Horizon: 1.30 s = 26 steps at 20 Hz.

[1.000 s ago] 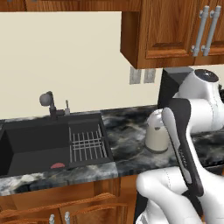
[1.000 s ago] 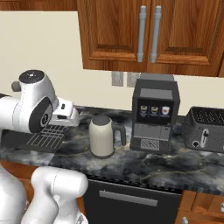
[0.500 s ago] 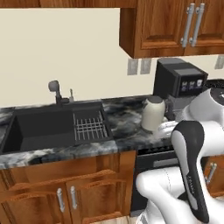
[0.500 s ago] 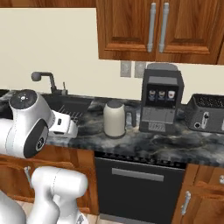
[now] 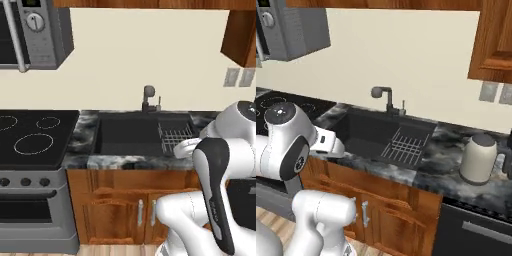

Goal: Navigate to the stand mixer.

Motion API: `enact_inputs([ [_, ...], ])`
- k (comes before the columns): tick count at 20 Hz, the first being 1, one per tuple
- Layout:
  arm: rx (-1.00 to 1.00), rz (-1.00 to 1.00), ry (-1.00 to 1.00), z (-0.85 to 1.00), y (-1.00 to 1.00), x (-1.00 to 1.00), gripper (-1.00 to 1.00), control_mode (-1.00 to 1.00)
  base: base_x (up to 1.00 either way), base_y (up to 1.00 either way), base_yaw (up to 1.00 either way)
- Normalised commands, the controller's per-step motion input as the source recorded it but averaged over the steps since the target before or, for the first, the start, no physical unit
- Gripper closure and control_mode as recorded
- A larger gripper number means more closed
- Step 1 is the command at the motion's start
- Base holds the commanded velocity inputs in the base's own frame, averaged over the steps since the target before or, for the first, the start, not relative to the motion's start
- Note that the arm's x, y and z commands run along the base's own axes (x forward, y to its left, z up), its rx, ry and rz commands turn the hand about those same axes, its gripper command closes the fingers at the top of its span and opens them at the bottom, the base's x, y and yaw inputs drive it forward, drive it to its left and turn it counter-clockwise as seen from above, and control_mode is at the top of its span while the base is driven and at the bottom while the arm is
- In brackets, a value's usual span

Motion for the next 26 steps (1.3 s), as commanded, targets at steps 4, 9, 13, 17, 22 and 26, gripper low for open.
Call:
enact_inputs([
  [4, 0.00, 0.00, 0.00, 0.00, 0.00, 0.00, -1.00, 1.00, 0.00, 0.19, 0.88],
  [9, 0.00, 0.00, 0.00, 0.00, 0.00, 0.00, -1.00, 1.00, 0.00, 0.01, 0.95],
  [13, 0.00, 0.00, 0.00, 0.00, 0.00, 0.00, -1.00, 1.00, 0.00, 0.00, 0.97],
  [17, 0.00, 0.00, 0.00, 0.00, 0.00, 0.00, -1.00, 1.00, 0.00, 0.00, 1.00],
  [22, 0.00, 0.00, 0.00, 0.00, 0.00, 0.00, -1.00, 1.00, 0.00, -0.01, 1.00],
  [26, 0.00, 0.00, 0.00, 0.00, 0.00, 0.00, -1.00, 1.00, 0.00, -0.02, 1.00],
])
